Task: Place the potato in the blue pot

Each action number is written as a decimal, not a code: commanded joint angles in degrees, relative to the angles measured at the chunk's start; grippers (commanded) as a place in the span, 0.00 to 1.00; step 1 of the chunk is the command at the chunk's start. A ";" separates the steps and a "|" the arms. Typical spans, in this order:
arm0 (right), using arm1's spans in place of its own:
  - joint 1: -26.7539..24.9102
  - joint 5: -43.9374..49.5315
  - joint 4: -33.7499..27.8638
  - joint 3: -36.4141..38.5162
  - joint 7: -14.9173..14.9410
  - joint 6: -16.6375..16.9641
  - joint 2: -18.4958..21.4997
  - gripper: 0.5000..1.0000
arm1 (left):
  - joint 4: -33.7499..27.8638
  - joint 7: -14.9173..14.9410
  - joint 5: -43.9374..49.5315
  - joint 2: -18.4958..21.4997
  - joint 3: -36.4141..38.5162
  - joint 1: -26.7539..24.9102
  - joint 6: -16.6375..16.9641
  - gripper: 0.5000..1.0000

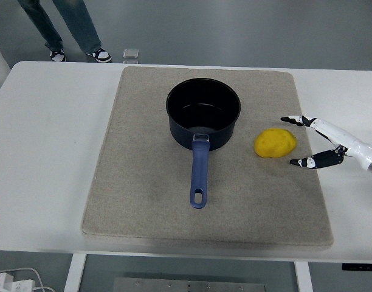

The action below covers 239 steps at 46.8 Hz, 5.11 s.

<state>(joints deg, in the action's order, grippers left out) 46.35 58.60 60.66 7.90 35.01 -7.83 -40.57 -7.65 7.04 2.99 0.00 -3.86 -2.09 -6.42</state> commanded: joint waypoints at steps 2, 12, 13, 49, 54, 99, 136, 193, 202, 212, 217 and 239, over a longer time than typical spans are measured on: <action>0.49 -0.06 -0.10 0.01 -0.01 -0.08 0.40 0.86 | 0.00 0.00 0.00 0.00 0.00 -0.01 0.00 1.00; 1.55 -0.33 -0.89 -0.26 -0.01 0.71 0.40 0.86 | 0.00 0.00 0.00 0.00 0.00 -0.01 0.00 1.00; 1.55 -0.41 -0.90 -0.26 -0.01 0.89 0.40 0.86 | 0.00 0.00 0.00 0.00 0.00 -0.01 0.00 1.00; 2.95 -0.24 -7.05 -0.17 -0.21 4.40 5.50 0.41 | 0.00 0.00 0.00 0.00 0.00 -0.01 0.00 1.00; 3.22 0.11 -7.57 -0.34 -0.21 4.67 5.59 0.16 | 0.00 0.00 0.00 0.00 0.00 -0.01 0.00 1.00; 3.31 -0.76 -8.81 -0.61 -0.21 8.01 5.59 0.00 | 0.00 0.00 0.00 0.00 0.00 -0.02 0.00 1.00; 4.01 -6.91 -11.18 0.10 -0.12 12.13 5.41 0.00 | 0.00 0.00 0.00 0.00 0.00 -0.01 0.00 1.00; 3.75 -7.71 -11.27 -0.61 -0.03 11.26 7.96 0.00 | 0.00 0.00 0.00 0.00 0.00 -0.01 0.00 1.00; 3.66 -6.92 -11.27 -0.78 -0.03 11.26 7.96 0.00 | 0.00 0.00 0.00 0.00 0.00 -0.01 0.00 1.00; 3.57 -6.92 -12.06 -0.78 -0.03 11.44 7.87 0.00 | 0.00 0.00 0.00 0.00 0.00 -0.01 0.00 1.00; 3.57 -7.09 -12.15 -0.70 -0.01 11.44 7.87 0.00 | 0.00 0.00 0.00 0.00 0.00 -0.01 0.00 1.00; 3.75 -7.80 -11.97 -0.08 -0.01 11.96 7.52 0.71 | 0.00 0.00 0.00 0.00 0.00 -0.01 0.00 1.00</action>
<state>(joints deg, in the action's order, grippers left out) 50.15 50.84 48.69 7.82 34.99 4.12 -33.04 -7.65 7.03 2.99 0.00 -3.87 -2.11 -6.47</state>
